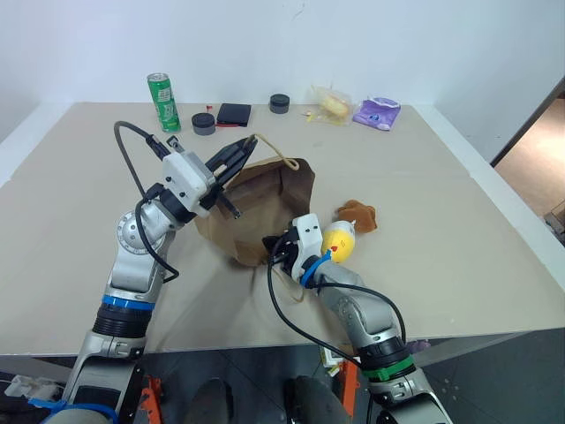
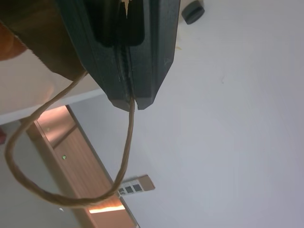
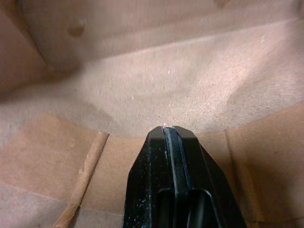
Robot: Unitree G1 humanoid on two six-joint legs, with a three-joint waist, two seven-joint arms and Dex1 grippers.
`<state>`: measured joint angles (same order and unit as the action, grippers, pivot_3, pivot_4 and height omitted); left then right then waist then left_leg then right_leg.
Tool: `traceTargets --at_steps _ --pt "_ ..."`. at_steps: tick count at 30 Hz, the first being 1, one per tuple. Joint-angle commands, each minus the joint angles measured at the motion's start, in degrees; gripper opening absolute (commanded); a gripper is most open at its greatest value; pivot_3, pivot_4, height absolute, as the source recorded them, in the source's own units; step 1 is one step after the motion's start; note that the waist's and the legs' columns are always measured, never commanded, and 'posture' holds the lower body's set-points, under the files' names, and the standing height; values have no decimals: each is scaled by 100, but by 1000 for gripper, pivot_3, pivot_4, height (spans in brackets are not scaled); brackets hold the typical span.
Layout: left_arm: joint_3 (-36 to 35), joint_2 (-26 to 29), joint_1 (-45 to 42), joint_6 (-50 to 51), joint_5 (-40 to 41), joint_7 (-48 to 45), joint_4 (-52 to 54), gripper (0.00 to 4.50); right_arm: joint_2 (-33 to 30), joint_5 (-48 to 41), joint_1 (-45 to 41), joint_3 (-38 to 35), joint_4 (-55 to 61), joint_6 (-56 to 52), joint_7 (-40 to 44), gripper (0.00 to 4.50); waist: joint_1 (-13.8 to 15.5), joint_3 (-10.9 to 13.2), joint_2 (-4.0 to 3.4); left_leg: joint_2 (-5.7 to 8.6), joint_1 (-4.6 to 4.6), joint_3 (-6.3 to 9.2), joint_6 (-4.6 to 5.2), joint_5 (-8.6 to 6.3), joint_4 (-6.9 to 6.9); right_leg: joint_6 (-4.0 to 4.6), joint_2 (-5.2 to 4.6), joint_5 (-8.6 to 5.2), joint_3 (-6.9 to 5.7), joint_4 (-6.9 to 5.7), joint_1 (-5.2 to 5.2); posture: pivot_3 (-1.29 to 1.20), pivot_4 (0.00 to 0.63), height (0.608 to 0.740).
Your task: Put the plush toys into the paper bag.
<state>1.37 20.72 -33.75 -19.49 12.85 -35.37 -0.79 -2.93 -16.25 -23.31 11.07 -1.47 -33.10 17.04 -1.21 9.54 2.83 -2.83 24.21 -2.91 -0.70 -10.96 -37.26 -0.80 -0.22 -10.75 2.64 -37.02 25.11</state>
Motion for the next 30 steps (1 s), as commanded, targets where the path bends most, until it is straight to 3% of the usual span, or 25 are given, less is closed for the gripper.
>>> traceTargets --at_steps 1,9,12,19,21,25,30 --pt "-60 -17 -186 52 65 20 350 0 18 12 207 -98 -172 -169 -13 75 0 0 0 0 0 0 0 0 1 0 0 0 0 0 0 0 150 740" --pt "303 97 408 -154 -75 -521 231 0 -140 -187 423 -209 858 556 548 75 -10 1 -3 2 1 -5 0 -1 10 -1 -1 -5 5 3 6 0 150 740" --pt "379 104 597 -265 -126 -670 138 0 -333 -427 503 -354 1536 447 708 874 -11 4 -4 0 12 -6 0 -1 14 0 0 -5 6 2 19 0 150 740" --pt "370 28 530 -276 -128 -701 51 0 -1154 -1390 751 -1090 3372 -411 849 4288 -7 4 -5 -6 5 -3 0 -1 22 3 6 -6 2 1 18 0 150 740" --pt "359 18 510 -269 -115 -702 48 0 -1412 -1645 791 -1435 3665 -718 724 4408 -6 5 -5 -1 6 -5 0 -1 26 6 0 -9 3 2 19 0 150 740" --pt "319 11 446 -225 -50 -714 84 0 -2517 -1565 1168 -1985 4063 -1770 475 4408 2 4 -4 9 7 -4 0 -1 31 3 -13 -15 2 5 17 0 150 740" --pt "219 0 350 -104 70 -687 121 0 -2731 -1857 1233 -2435 4140 -3239 -163 4408 -30 5 -4 8 -3 -8 0 -1 43 5 -10 -17 6 7 19 0 150 740"
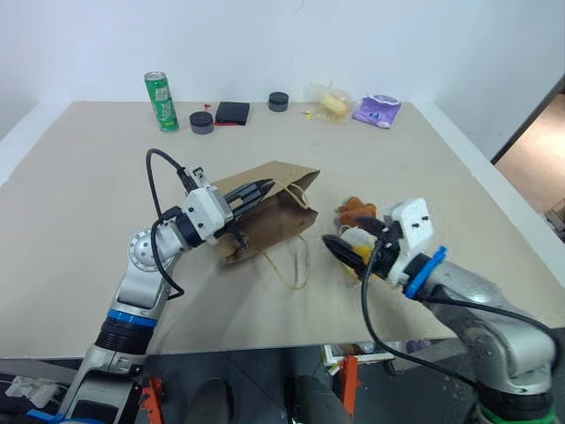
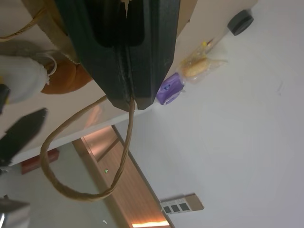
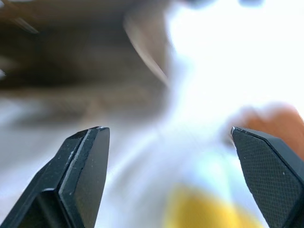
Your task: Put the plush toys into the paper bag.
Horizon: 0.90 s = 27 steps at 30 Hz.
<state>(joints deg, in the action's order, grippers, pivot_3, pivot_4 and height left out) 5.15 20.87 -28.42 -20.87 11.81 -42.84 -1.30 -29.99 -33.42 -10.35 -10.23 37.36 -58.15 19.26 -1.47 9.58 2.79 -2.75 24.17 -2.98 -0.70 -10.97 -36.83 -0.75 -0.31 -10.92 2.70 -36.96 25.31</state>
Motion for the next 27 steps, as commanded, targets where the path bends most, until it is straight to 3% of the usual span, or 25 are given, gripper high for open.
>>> traceTargets --at_steps 1,4,7,12,15,20,22,27 --pt "-172 -17 -201 52 189 59 173 0 15 -137 -69 -347 214 -886 -489 4408 -3 0 0 0 -3 4 0 0 5 0 5 0 0 0 0 0 150 740" --pt "-185 -25 -219 84 213 41 178 0 158 -78 -94 -291 45 -1048 -667 4408 -4 0 0 -1 -8 8 1 1 14 3 10 -2 0 -1 0 0 150 740" --pt "-186 -26 -250 98 217 24 168 0 274 47 -146 -171 -169 -1032 -787 3595 -3 0 -1 0 -7 8 1 1 15 4 12 -3 1 0 0 0 150 740" --pt "-220 -8 -276 124 217 32 149 0 351 46 -219 -293 -270 -863 -776 1132 -2 0 0 5 -2 6 1 0 15 -2 5 -5 4 2 0 0 150 740" --pt "-226 -7 -252 121 212 37 144 0 241 -76 -226 -409 -183 -636 -514 29 -1 0 -1 5 -2 8 1 0 15 -2 6 -5 3 2 0 0 150 740" --pt "-220 -13 -235 113 190 43 102 0 534 -1738 -970 -1118 264 -383 -3 29 -43 7 -10 2 -3 6 1 0 15 -5 11 -3 5 2 2 0 150 740" --pt "-206 -21 -229 101 180 35 96 0 485 -1851 -1240 -817 249 -607 -117 29 -57 6 -7 -1 -6 9 1 1 16 -9 15 0 5 2 0 0 150 740" --pt "-187 -64 -280 97 153 71 88 0 1042 -1417 -1874 265 -446 -725 -744 29 -63 5 -6 -6 -6 13 1 1 22 4 18 -8 0 2 1 0 150 740"
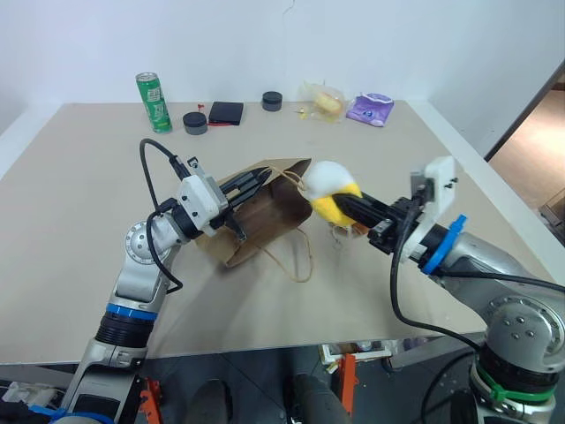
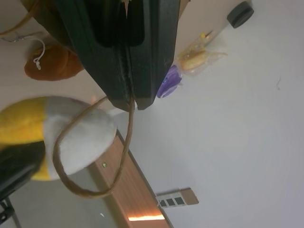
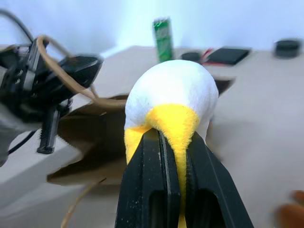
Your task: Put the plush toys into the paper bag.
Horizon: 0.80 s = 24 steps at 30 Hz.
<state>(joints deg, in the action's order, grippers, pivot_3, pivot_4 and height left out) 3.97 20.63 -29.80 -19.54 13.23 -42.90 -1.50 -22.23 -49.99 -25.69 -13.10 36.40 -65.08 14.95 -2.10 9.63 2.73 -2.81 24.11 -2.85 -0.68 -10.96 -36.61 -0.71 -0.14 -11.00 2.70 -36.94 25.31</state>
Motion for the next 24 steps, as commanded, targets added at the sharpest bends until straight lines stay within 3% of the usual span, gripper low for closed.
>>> traceTargets --at_steps 1,9,14,19,23,24 --pt "-71 -51 -147 -32 9 94 124 0 401 350 -441 737 -512 -9 -399 29 -23 1 -2 1 1 0 0 0 1 0 -1 0 0 0 0 0 150 740" --pt "-72 -132 -138 82 8 209 260 0 1538 1426 -1229 1980 -2255 876 -435 29 -51 1 -2 3 11 -1 0 0 4 -22 -1 12 0 0 8 0 150 740" --pt "-42 -148 -89 89 -32 219 328 0 2093 1981 -1672 2152 -3274 1507 -444 29 -51 1 -2 0 10 -1 0 0 4 -22 0 12 -2 -1 9 0 150 740" --pt "-84 -104 -24 108 -44 278 397 0 1750 1791 -1218 1908 -2304 1487 -84 2215 -28 2 -2 6 21 3 1 -2 6 -30 -8 5 -6 2 11 0 150 740" --pt "-108 -92 13 124 -46 315 421 0 1034 1472 -695 1601 -1376 1211 294 4423 -27 1 -2 16 24 -1 4 -8 7 -43 -25 -4 -2 5 10 0 150 740" --pt "-117 -92 18 128 -44 323 417 0 824 1353 -579 1451 -1150 1155 399 4423 -27 1 -2 17 24 -1 4 -8 7 -43 -26 -3 -2 5 10 0 150 740"
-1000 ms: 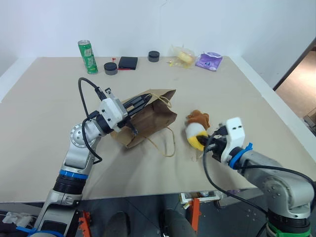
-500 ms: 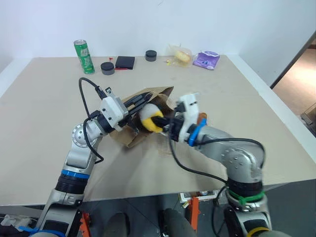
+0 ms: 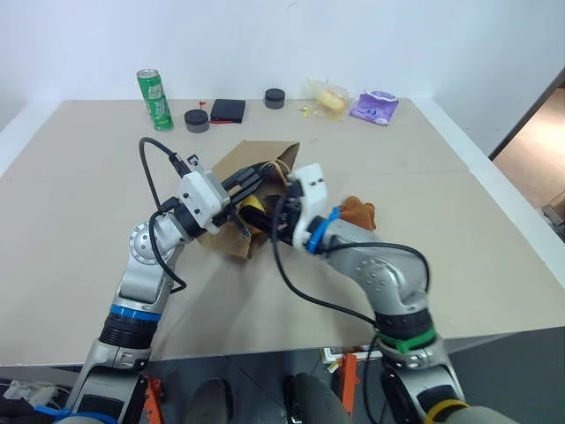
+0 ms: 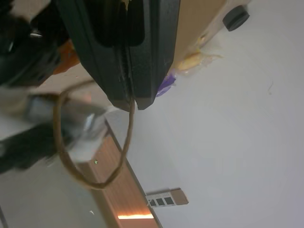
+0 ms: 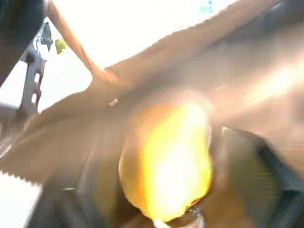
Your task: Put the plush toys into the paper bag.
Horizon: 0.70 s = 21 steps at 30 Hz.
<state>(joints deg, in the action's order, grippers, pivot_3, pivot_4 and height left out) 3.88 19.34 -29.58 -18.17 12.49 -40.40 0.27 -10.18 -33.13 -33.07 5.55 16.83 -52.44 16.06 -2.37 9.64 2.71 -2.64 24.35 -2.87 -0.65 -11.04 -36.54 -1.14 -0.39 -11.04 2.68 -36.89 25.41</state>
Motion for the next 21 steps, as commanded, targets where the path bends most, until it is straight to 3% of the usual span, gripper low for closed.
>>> traceTargets --at_steps 1,6,12,21 --pt "-114 36 5 -14 29 78 234 0 -591 -542 269 -633 1027 -210 406 4423 -1 0 0 0 -1 0 0 0 0 0 0 0 0 0 0 0 150 740" --pt "-129 15 15 -39 21 79 174 0 -1291 -1124 426 -1687 1160 -456 464 4423 -22 0 0 -8 -12 2 0 0 0 8 13 3 -1 -2 -4 0 150 740" --pt "-107 -45 -38 -68 14 78 112 0 -1797 200 352 -1862 -407 -564 -726 4423 -22 0 0 -11 -23 -2 2 3 0 40 20 -3 4 -3 -8 0 150 740" --pt "-107 -93 -94 -121 -14 87 58 0 -1185 604 199 -1690 -1413 -214 -747 4423 -33 1 -3 -11 -20 -4 8 0 8 14 29 8 16 -3 -3 0 150 740"
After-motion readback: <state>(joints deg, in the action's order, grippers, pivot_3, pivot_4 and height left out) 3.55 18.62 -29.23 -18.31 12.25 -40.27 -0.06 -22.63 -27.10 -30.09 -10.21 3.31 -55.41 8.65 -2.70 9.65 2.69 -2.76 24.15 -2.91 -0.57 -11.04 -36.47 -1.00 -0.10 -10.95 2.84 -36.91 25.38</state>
